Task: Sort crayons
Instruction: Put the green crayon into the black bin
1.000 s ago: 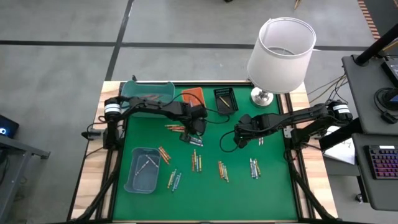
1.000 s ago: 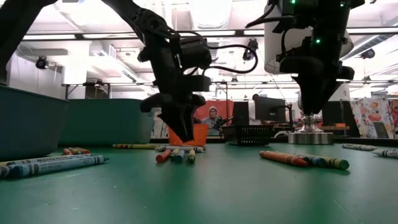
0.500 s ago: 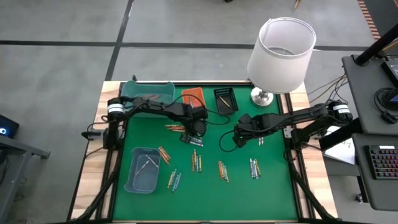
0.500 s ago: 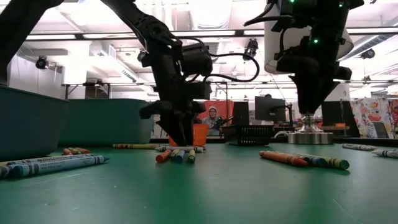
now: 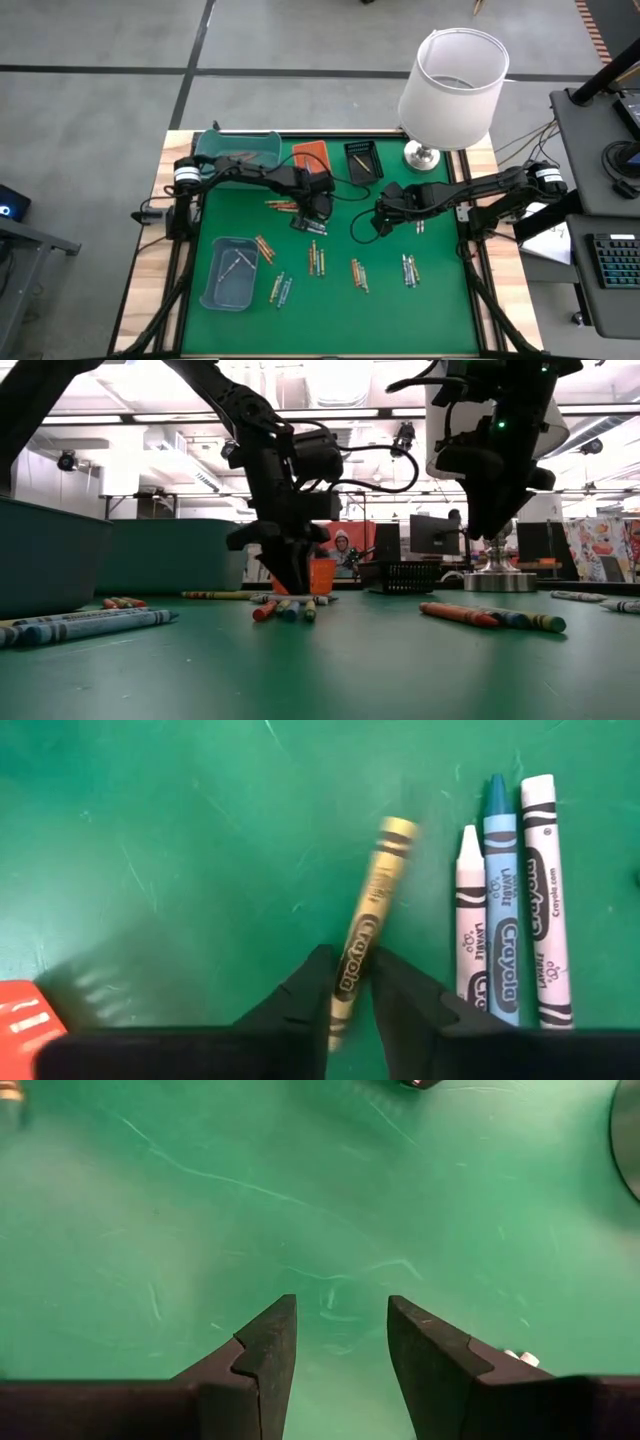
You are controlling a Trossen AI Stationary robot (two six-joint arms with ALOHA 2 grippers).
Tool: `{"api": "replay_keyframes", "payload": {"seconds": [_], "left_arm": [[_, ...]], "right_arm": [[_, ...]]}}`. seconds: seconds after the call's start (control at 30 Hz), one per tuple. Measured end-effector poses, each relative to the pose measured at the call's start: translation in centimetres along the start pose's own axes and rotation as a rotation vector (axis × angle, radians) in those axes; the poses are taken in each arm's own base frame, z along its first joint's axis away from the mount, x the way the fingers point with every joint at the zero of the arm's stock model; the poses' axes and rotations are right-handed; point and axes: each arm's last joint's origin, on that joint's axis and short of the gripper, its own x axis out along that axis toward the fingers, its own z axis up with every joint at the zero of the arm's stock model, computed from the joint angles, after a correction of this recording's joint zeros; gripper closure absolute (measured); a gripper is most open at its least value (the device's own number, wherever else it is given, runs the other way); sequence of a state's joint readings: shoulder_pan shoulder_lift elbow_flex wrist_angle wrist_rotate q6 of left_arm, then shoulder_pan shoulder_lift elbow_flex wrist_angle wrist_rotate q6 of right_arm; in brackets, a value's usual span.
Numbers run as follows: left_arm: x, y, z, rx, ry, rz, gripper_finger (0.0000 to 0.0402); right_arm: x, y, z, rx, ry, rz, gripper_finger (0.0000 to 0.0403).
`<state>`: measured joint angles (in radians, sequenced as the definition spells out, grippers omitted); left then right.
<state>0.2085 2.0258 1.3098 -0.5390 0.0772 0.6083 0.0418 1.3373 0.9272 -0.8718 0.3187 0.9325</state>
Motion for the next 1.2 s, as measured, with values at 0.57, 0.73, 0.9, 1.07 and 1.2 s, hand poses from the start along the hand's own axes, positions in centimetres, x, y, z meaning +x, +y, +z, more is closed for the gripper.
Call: {"api": "replay_keyframes", "payload": {"seconds": [0.57,0.73,0.9,1.07,1.2], "left_arm": [[-6.8,0.0,1.7,-0.054,-0.32,0.089,0.0401],[-10.6,-1.1,0.9,-0.103,-0.537,0.16,0.0401],[-12.8,-3.4,-0.8,-0.185,-0.744,0.2,0.0401],[-14.2,-6.0,-2.4,-0.197,-1.007,0.235,0.0401],[-14.2,-7.4,-3.3,-0.208,-1.178,0.237,0.0401]], "right_arm": [[-0.2,0.8,0.4,-0.019,-0.141,0.009,0.0255],[-0.1,2.4,0.1,-0.108,-0.246,0.124,0.0255],[0.2,4.5,-0.2,-0.25,-0.478,0.34,0.0255],[-0.3,5.4,0.2,-0.342,-0.796,0.504,0.0255],[-1.3,5.5,0.6,-0.353,-1.021,0.6,0.0255]]}}
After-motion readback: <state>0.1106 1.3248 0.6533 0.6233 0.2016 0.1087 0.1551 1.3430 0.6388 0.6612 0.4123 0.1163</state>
